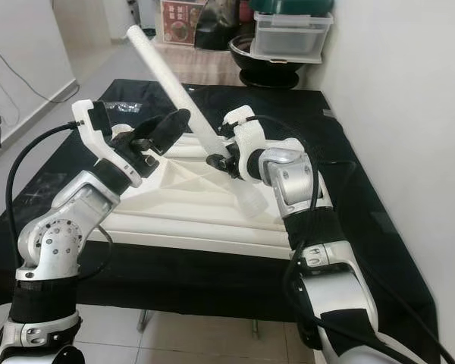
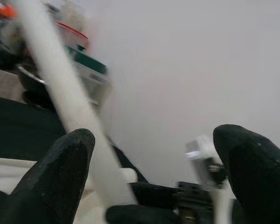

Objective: Building children table

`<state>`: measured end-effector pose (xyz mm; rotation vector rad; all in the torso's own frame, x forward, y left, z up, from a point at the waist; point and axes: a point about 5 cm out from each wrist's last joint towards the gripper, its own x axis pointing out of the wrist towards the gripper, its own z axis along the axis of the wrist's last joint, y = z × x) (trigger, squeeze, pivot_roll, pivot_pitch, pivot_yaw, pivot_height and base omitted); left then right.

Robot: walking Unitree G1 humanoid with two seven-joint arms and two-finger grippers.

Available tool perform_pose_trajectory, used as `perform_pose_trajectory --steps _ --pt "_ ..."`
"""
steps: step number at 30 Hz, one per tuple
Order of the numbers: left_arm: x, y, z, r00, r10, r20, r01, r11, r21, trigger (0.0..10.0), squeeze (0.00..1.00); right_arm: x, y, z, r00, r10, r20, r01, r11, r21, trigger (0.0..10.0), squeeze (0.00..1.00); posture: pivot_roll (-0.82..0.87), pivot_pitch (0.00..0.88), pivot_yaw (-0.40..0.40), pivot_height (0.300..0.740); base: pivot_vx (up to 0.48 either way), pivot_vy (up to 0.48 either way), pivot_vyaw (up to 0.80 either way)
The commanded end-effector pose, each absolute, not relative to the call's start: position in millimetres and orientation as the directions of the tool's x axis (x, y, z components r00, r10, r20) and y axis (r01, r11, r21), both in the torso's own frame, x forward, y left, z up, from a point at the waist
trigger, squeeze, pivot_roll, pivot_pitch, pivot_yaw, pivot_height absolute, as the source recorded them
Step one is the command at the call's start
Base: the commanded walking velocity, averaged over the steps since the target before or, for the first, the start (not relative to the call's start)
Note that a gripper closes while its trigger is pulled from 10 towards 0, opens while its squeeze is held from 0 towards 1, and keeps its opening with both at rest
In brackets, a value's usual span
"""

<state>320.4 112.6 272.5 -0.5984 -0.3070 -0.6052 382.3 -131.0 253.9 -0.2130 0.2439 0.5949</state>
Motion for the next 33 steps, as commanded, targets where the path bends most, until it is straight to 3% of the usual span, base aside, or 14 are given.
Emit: perform_pose_trajectory --steps 1,9,29,30,33 --pt "325.9 124.9 271.5 0.819 -0.384 0.426 0.559 0.702 -0.442 10.0 0.00 378.6 -125.6 265.2 0.786 0.576 -0.225 -0.610 0.782 -0.130 10.0 0.00 -0.10 0.032 -0.010 0.740 0.000 0.000 0.00" --pt "335.5 145.3 291.6 0.827 -0.295 0.479 0.516 0.738 -0.435 10.0 0.00 366.7 -110.1 267.1 0.721 0.664 -0.197 -0.691 0.710 -0.137 10.0 0.00 -0.11 0.031 -0.004 0.740 0.000 0.000 0.00" --pt "354.5 155.3 308.5 0.823 -0.245 0.513 0.498 0.745 -0.443 10.0 0.00 338.9 -91.1 267.9 0.570 0.804 -0.172 -0.818 0.536 -0.209 10.0 0.00 -0.11 0.032 0.001 0.740 0.000 0.000 0.00" --pt "355.3 156.1 311.1 0.819 -0.237 0.523 0.502 0.738 -0.451 0.0 0.00 338.0 -90.2 266.5 0.565 0.806 -0.177 -0.821 0.529 -0.214 10.0 0.00 -0.11 0.033 -0.003 0.740 0.000 0.000 0.00" --pt "356.2 156.5 316.2 0.810 -0.230 0.540 0.513 0.724 -0.461 0.0 0.00 338.0 -88.6 263.6 0.564 0.805 -0.186 -0.822 0.524 -0.222 10.0 0.00 -0.11 0.031 -0.006 0.740 0.000 0.000 0.00"
